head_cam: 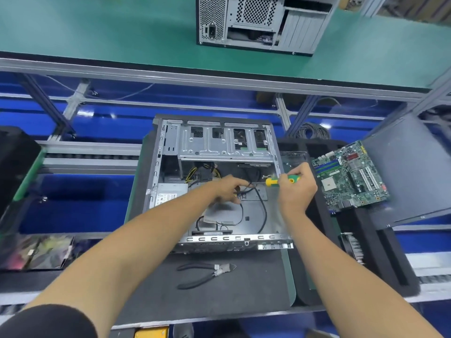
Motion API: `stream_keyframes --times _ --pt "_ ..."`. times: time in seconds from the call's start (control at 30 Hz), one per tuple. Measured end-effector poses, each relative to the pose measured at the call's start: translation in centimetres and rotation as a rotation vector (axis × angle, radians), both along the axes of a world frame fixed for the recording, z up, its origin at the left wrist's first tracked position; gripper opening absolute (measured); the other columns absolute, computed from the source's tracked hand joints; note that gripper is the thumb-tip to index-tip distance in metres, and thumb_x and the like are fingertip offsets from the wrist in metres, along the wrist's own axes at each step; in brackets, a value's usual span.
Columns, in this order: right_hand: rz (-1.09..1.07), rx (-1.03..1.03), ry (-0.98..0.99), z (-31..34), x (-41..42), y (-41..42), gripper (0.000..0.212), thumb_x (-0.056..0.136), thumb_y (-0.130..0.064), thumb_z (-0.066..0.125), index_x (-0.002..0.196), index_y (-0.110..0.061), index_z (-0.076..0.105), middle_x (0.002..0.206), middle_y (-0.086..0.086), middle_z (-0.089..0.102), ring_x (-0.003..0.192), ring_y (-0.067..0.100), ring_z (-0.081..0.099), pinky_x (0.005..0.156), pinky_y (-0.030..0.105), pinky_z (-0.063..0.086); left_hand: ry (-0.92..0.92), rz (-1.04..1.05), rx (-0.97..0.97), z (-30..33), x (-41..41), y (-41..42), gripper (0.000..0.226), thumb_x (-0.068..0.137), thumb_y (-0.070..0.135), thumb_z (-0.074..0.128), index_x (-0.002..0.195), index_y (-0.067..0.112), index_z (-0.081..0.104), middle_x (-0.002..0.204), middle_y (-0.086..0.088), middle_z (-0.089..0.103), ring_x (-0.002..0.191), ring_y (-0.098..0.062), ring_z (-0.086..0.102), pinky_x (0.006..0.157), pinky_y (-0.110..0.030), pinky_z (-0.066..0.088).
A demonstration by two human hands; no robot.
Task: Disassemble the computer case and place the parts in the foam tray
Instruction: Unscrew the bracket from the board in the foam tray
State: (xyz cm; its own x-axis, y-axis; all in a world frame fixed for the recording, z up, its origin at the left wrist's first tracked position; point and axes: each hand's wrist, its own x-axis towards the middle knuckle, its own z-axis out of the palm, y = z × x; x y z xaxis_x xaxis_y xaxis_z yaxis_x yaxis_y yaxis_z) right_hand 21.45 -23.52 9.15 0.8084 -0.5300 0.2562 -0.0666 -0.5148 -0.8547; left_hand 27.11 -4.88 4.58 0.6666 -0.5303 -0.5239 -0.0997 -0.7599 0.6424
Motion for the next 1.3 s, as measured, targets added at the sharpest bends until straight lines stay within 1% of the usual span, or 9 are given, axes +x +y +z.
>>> stream_keyframes --times 0.1,0.17,0.37,0.53,0.77,0.9,1.03,1.2,1.3 --pt "-0.026 -0.023 -0.005 0.0 0.0 0.0 0.025 0.074 -0.006 0.068 0.072 -0.017 0.045 0.061 -0.009 0.049 0.054 0.001 0.048 0.046 0.013 0.033 -0.028 -0.046 0.142 -1.8 0.4 -1.3 0.088 0.084 0.015 0.082 0.153 0.046 0.038 0.149 -0.012 0.034 0.136 -0.039 0.042 0.118 -0.051 0.035" --pt "-0.023 -0.035 -0.021 -0.1 0.0 0.0 0.024 0.073 -0.006 0.066 0.071 -0.018 0.045 0.061 -0.010 0.049 0.054 0.002 0.047 0.048 0.016 0.034 -0.183 0.011 0.199 -2.6 0.6 -1.7 0.079 0.082 0.032 0.085 0.148 0.038 0.043 0.153 -0.008 0.043 0.140 -0.035 0.044 0.111 -0.047 0.040" --pt "-0.057 -0.045 0.005 -0.1 0.2 0.1 0.025 0.076 -0.002 0.068 0.073 -0.015 0.047 0.061 -0.008 0.050 0.056 0.011 0.048 0.051 0.031 0.042 -0.248 -0.019 0.279 -3.1 0.8 -2.1 0.035 0.094 0.047 0.069 0.113 0.020 0.056 0.117 -0.003 0.066 0.110 -0.027 0.061 0.089 -0.036 0.047" --pt "-0.045 -0.064 -0.001 -0.1 0.2 0.1 0.027 0.075 -0.002 0.067 0.072 -0.017 0.045 0.061 -0.009 0.048 0.055 0.006 0.045 0.049 0.027 0.038 -0.002 0.022 -0.004 -1.0 1.1 0.6 0.019 0.091 0.027 0.076 0.085 0.019 0.059 0.090 0.004 0.069 0.082 -0.018 0.064 0.078 -0.042 0.057" --pt "-0.050 -0.071 0.014 -0.4 0.3 0.0 0.026 0.076 -0.007 0.067 0.072 -0.019 0.045 0.059 -0.009 0.049 0.054 0.007 0.046 0.048 0.027 0.034 -0.067 0.098 -0.137 2.1 0.6 1.2 0.029 0.091 0.035 0.077 0.110 0.014 0.072 0.110 -0.002 0.070 0.091 -0.018 0.063 0.080 -0.034 0.050" --pt "-0.011 -0.079 0.053 -0.4 0.2 0.1 0.026 0.076 -0.010 0.068 0.073 -0.020 0.044 0.059 -0.006 0.051 0.055 0.015 0.050 0.048 0.028 0.035 -0.043 -0.025 0.009 4.6 -0.1 1.5 0.055 0.098 0.023 0.070 0.145 0.020 0.042 0.143 -0.003 0.050 0.089 -0.014 0.059 0.068 -0.020 0.051" --pt "0.068 0.060 0.050 0.1 0.1 0.3 0.031 0.074 -0.012 0.066 0.081 -0.027 0.040 0.064 -0.004 0.052 0.052 0.013 0.048 0.043 0.024 0.034 0.126 0.255 -0.342 7.9 -0.1 1.0 0.032 0.103 0.010 0.059 0.130 0.017 0.044 0.109 -0.011 0.059 0.082 -0.014 0.057 0.066 -0.024 0.050" --pt "0.083 0.460 -0.030 1.2 0.3 -1.5 0.029 0.076 -0.005 0.072 0.079 -0.018 0.046 0.060 -0.011 0.053 0.049 0.008 0.048 0.045 0.021 0.041 0.075 0.730 -0.804 11.4 1.2 -2.0 0.015 0.103 0.005 0.057 0.118 0.006 0.059 0.109 -0.010 0.076 0.089 -0.020 0.075 0.069 -0.036 0.063" --pt "0.025 0.710 -0.093 2.0 0.7 -5.1 0.019 0.078 -0.006 0.072 0.082 -0.013 0.055 0.062 -0.012 0.060 0.055 0.016 0.065 0.052 0.028 0.054 0.043 0.937 -0.878 11.9 1.4 -4.9 0.012 0.103 0.016 0.061 0.113 0.017 0.068 0.101 -0.005 0.079 0.070 -0.013 0.071 0.051 -0.028 0.056"
